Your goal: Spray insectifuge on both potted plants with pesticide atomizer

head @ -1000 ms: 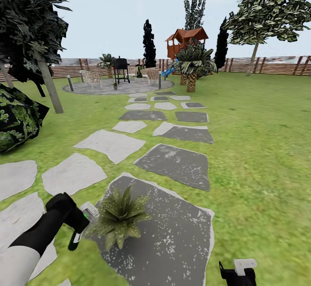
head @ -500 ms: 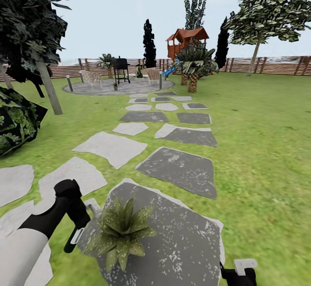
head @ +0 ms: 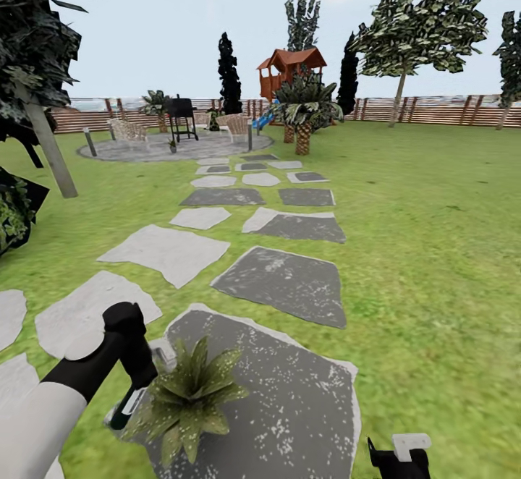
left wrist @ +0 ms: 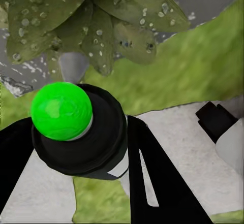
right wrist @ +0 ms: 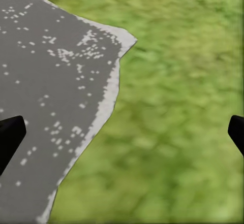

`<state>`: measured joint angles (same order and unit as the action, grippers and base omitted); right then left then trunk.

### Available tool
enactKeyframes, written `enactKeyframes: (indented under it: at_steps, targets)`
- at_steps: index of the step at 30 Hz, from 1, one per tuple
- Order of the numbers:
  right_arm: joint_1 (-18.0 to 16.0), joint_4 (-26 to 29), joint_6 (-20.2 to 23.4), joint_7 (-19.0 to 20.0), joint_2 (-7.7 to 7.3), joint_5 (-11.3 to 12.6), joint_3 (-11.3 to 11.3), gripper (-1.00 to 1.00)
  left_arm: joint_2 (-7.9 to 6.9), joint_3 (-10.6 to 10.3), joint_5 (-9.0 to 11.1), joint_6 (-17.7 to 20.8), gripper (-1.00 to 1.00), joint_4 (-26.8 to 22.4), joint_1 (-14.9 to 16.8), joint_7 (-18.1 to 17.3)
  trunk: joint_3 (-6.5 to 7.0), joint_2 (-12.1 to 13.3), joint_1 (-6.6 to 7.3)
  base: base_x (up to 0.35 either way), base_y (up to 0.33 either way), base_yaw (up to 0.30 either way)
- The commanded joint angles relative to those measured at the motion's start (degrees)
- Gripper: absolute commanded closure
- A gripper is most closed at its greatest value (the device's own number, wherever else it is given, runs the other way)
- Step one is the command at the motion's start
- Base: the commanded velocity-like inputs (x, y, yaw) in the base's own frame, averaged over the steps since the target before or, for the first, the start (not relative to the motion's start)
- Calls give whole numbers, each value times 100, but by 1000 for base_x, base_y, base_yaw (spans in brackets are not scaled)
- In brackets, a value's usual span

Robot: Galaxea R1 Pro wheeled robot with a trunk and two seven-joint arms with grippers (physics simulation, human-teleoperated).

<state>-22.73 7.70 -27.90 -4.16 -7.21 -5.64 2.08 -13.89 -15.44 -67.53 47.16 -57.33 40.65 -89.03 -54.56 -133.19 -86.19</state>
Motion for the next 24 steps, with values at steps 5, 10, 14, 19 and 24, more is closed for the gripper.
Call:
enactKeyframes:
  at_steps: [5, 10, 14, 19, 24]
  targets:
    - [-4, -5, -14, -31, 1, -60, 21, -100, 22, -5, -547, 61, 100, -17, 6, -97, -6, -2, 1, 89, 101, -7]
    - [-4, -5, -14, -30, 2, -60, 21, -100, 34, -3, -924, 56, 100, -24, 91, -97, -6, -2, 1, 117, 116, 0]
    - [-4, -5, -14, -32, 1, -60, 21, -100, 96, -2, -977, 43, 100, -24, 103, -97, -6, -2, 1, 11, 10, 0]
    - [-4, -5, -14, -32, 1, -60, 21, -100, 216, -5, -985, -232, 100, -10, 119, -97, -6, -2, 1, 1, 1, -102]
    - [-4, -5, -14, -32, 1, -60, 21, -100, 220, -3, -1006, -318, 100, -6, 125, -97, -6, -2, 1, -151, 38, -187]
